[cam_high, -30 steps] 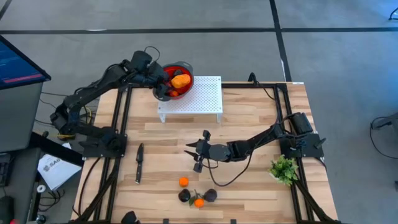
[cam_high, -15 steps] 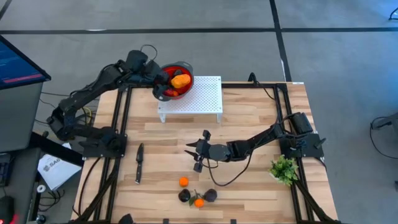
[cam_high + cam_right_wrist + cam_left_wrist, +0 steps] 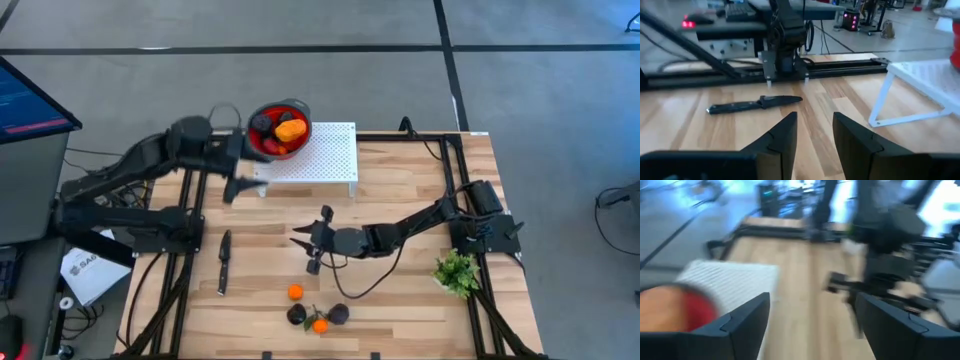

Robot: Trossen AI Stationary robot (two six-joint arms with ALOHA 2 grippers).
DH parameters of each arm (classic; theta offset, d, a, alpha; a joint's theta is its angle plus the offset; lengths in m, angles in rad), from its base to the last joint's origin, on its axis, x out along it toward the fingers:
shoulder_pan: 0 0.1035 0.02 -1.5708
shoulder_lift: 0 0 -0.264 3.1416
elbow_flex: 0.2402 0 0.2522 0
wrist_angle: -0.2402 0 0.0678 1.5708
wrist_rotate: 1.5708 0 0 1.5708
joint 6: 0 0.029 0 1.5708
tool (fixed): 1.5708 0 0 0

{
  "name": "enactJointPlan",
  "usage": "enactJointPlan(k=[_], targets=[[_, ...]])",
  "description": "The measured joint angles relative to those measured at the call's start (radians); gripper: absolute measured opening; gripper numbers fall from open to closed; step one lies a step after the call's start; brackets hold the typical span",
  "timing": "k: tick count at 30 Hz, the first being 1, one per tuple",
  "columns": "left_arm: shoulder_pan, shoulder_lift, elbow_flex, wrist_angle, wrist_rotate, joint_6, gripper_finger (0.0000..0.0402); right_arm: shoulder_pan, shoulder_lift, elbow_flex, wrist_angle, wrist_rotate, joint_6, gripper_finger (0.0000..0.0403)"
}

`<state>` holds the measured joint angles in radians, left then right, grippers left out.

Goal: Pick & Place Fruit
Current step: Put the plum into the basket

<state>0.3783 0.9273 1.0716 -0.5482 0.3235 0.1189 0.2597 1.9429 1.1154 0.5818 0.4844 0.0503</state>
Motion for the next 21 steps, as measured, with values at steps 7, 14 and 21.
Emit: enactJointPlan(k=[7,14,21], targets=[[-0.273,-0.060,-0.239,0.254,0.000,-0.045,0.0275,0.107,-0.098,0.110,-0.491,-0.017,0.029,0.0136],[-0.481,-0.012,-0.441,0.532,-0.039,-0.080,0.0266,0.238,-0.107,0.180,-0.899,-0.130,0.366,0.0233],[-0.573,0.075,-0.577,0.793,-0.127,-0.191,0.0257,0.308,-0.011,0.171,-0.869,-0.270,0.649,0.0321]])
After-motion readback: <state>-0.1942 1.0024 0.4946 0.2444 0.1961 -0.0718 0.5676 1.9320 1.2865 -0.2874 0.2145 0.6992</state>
